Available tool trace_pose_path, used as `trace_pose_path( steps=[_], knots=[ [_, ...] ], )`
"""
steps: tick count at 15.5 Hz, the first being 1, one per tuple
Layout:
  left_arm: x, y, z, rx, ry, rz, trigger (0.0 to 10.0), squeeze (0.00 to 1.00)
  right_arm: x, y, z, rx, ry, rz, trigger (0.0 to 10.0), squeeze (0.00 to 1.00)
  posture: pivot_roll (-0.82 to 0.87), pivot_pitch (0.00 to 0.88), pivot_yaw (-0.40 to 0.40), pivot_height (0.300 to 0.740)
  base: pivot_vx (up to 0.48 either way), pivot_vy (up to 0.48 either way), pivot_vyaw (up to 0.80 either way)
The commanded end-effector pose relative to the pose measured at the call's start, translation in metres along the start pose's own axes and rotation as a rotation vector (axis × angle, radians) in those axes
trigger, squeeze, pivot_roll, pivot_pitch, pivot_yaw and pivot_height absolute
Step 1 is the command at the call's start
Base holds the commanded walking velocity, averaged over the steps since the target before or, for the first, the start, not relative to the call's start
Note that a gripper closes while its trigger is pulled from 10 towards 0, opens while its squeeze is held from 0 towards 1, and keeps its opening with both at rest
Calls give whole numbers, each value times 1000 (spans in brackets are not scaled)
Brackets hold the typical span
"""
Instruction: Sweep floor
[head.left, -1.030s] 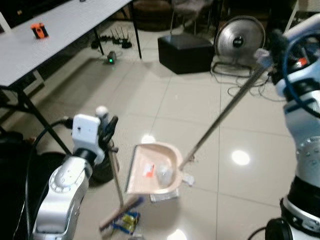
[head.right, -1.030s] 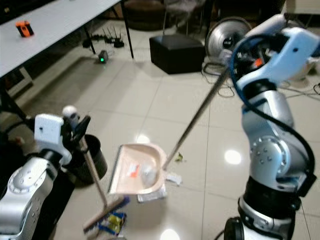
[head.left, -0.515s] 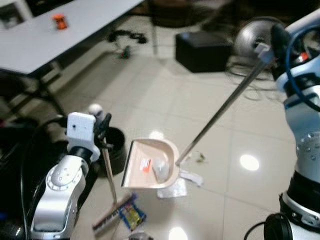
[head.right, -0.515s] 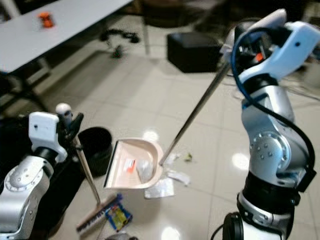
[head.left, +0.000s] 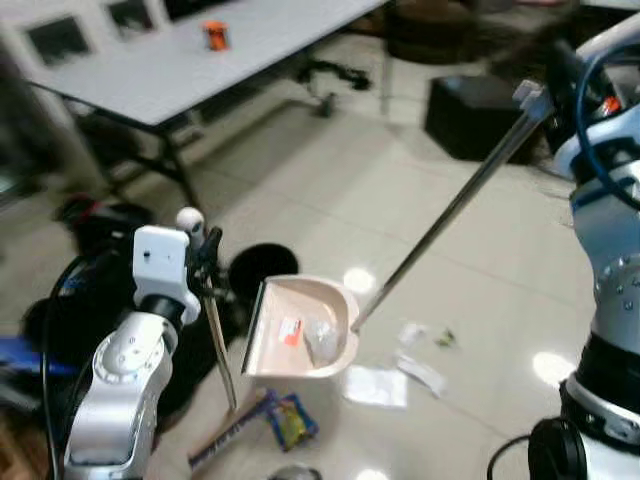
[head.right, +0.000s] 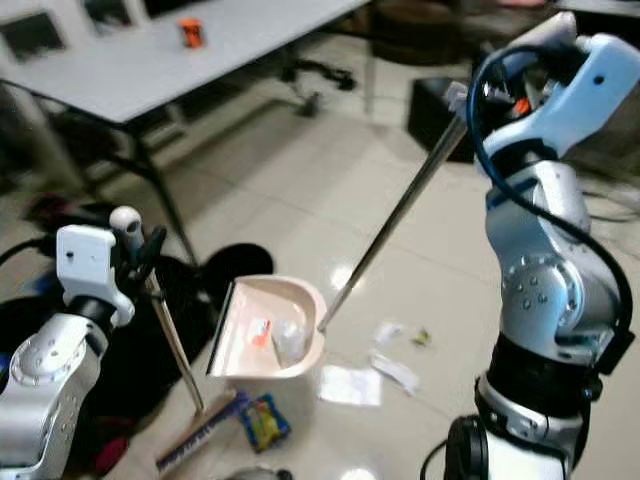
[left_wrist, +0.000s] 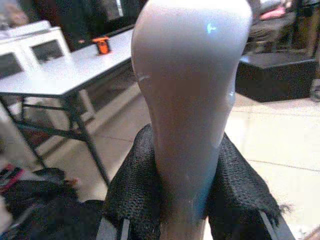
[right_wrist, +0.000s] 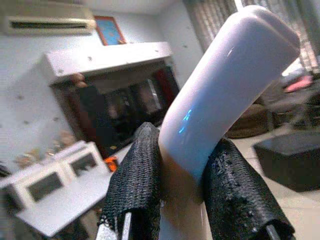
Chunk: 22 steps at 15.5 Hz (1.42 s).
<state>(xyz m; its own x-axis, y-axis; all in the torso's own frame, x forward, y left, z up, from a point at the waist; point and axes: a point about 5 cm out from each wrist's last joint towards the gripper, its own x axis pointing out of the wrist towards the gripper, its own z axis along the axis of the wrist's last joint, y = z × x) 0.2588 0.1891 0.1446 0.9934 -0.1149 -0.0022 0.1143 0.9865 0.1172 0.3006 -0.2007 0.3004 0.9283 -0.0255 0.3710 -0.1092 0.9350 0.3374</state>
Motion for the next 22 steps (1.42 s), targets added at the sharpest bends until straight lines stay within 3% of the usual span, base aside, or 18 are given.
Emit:
trace_pose_path(
  steps=[1, 4, 22],
  knots=[
    [1, 0, 12, 21, -60, 7, 10000, 0, 1, 1, 10, 12, -54, -2, 10000, 0, 8, 0, 77, 740, 240, 0, 800],
    [2, 1, 11, 21, -61, 18, 10000, 0, 3, 3, 8, -14, -46, 13, 10000, 0, 10, 0, 62, 740, 330, 0, 717],
    [-6, 4, 7, 27, -54, 66, 10000, 0, 13, 7, 3, 1, -38, 37, 10000, 0, 35, 0, 23, 740, 356, 0, 0]
  ],
)
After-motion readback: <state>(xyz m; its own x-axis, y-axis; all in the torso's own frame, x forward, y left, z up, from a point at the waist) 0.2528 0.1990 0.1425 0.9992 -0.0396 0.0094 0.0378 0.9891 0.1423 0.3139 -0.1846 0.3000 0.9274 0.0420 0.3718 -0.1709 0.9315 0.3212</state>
